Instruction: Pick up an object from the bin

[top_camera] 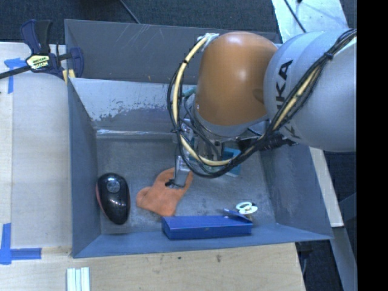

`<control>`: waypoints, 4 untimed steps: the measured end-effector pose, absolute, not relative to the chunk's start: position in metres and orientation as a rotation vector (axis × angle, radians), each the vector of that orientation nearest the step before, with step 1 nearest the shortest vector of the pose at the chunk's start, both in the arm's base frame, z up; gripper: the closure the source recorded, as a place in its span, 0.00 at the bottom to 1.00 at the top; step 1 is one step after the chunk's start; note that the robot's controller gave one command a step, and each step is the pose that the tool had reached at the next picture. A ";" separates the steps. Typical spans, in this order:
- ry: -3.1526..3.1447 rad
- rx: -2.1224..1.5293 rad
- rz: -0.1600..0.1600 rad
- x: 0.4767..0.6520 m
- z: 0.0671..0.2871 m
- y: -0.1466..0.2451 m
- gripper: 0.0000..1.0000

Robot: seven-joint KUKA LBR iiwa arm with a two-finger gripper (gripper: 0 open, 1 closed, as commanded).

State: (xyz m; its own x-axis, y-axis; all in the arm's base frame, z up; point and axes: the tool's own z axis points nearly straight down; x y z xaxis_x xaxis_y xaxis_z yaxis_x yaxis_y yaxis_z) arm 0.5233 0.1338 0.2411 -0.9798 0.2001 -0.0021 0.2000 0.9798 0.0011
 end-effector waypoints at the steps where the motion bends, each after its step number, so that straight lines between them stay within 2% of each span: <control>1: 3.105 0.430 0.004 0.517 0.183 0.119 0.00; 2: 3.078 0.612 0.001 0.542 0.142 0.101 1.00; 3: 3.078 0.612 0.001 0.542 0.142 0.101 1.00; 4: 3.084 0.616 -0.002 0.547 0.183 0.110 1.00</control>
Offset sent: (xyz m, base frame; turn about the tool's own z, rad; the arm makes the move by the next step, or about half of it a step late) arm 0.0175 -0.0320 -0.0994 0.1913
